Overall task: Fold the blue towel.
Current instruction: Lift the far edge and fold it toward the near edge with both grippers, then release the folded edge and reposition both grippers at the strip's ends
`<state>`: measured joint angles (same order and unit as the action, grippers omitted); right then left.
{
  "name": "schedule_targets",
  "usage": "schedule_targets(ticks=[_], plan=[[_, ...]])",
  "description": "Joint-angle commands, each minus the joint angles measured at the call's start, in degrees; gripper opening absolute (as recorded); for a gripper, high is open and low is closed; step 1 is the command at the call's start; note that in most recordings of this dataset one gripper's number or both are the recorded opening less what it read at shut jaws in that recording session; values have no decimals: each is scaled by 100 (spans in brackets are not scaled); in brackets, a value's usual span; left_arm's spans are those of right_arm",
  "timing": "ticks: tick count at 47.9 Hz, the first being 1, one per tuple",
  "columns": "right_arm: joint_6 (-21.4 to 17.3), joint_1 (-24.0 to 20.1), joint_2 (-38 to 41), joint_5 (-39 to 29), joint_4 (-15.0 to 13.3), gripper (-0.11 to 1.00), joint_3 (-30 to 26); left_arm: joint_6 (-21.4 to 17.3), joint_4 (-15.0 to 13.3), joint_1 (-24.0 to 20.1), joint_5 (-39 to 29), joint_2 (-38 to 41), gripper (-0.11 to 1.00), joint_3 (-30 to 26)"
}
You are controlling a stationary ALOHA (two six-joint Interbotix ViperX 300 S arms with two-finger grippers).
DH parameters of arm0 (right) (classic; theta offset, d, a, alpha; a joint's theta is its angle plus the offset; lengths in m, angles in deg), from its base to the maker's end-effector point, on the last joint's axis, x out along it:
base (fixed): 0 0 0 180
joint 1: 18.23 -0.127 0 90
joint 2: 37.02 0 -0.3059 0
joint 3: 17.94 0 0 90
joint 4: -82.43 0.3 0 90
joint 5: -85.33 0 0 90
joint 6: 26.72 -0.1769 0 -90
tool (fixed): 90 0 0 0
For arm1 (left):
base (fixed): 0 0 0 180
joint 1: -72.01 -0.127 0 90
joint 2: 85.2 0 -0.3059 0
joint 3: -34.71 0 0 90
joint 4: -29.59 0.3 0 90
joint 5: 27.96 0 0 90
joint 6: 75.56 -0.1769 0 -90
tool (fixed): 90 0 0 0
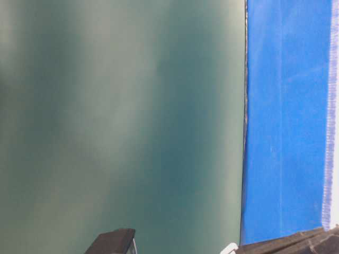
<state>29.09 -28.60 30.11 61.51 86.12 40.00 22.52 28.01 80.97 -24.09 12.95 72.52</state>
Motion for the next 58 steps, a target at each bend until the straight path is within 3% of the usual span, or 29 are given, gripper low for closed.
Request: schedule_targets(ticks=[1,5,10,12,14,19,34,45,58], plan=[[-62,-123,44,35,53,8,-114,44,-9,44,35,-44,5,-88],[-193,-185,53,44,44,27,-123,79,-9,62,35,-44,23,-105],[-229,-193,53,44,-35,58,-123,70,-9,62,35,-70,55,-97],[-237,-185,44,44,-123,64,-132,44,-9,44,26,-79,66,-97],[-246,-149,44,35,-237,64,-132,18,0,9,9,-97,74,-97],[-281,176,44,26,-571,59,-141,-9,0,-202,0,-114,72,-105],[-281,1239,44,-141,-1239,59,-149,-26,9,-835,-114,-123,68,-132],[-281,1327,114,-176,-1327,59,-158,-18,9,-879,-158,-62,68,-193],[-281,1424,853,0,-1415,59,-167,-35,18,-1011,-149,422,68,-290]])
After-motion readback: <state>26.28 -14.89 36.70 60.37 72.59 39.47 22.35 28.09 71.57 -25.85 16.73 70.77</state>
